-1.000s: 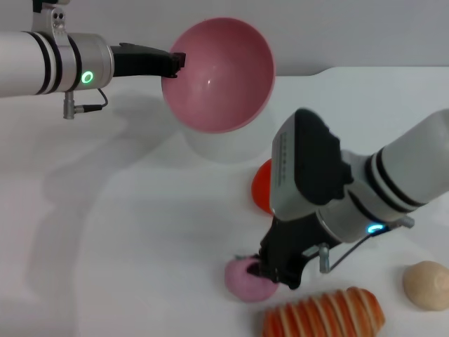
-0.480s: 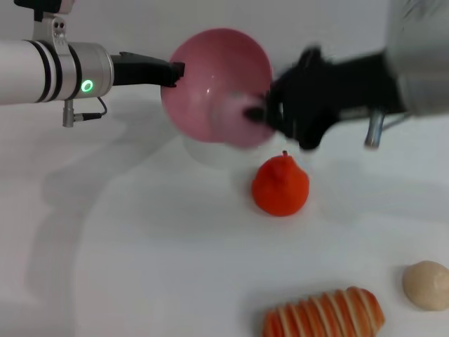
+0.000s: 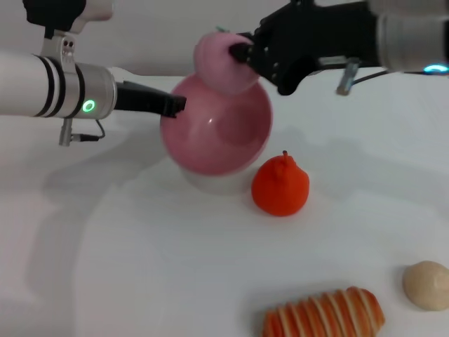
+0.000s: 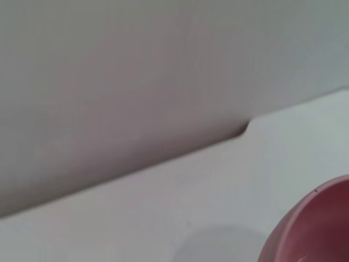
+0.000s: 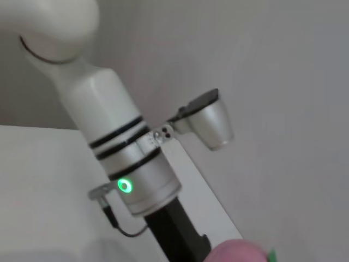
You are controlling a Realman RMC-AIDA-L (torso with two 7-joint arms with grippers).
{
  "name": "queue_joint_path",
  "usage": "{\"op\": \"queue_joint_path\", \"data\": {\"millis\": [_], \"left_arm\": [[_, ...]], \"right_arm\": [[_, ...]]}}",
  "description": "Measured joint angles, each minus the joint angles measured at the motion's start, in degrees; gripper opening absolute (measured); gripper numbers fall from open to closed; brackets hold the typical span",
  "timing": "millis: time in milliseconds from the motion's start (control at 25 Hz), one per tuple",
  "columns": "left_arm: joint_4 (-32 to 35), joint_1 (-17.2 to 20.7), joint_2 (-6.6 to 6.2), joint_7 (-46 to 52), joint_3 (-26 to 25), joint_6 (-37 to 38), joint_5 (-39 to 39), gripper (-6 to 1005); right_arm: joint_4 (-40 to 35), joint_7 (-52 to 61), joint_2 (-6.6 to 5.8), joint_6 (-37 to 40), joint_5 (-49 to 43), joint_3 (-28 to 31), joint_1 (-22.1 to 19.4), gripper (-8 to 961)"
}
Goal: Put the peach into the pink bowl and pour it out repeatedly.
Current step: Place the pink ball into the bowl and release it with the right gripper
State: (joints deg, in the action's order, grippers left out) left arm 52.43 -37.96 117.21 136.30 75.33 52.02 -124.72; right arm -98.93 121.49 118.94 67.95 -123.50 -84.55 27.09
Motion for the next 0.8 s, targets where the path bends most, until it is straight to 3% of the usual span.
{"op": "queue_joint_path", "data": {"millis": [200,600,800], "left_arm": [[1.4,-0.3,-0.53,3.9,-0.2,5.1,-4.4,46],[3.4,-0.6,-0.25,6.5,-0.2,8.8,-9.4,46],[3.4,-0.6,-0.25,6.6,-0.2,8.6,-10.0,46]], "right_arm": [[7.1,-0.6,-0.08,-4.0,-0.3,-3.2,2.6,45],[20.9,-2.2,-0.08,-7.1,-0.6,-6.5,9.8,50],[22.5,-2.5,0.02,-7.5,-0.5,-6.9,10.6,52]]}}
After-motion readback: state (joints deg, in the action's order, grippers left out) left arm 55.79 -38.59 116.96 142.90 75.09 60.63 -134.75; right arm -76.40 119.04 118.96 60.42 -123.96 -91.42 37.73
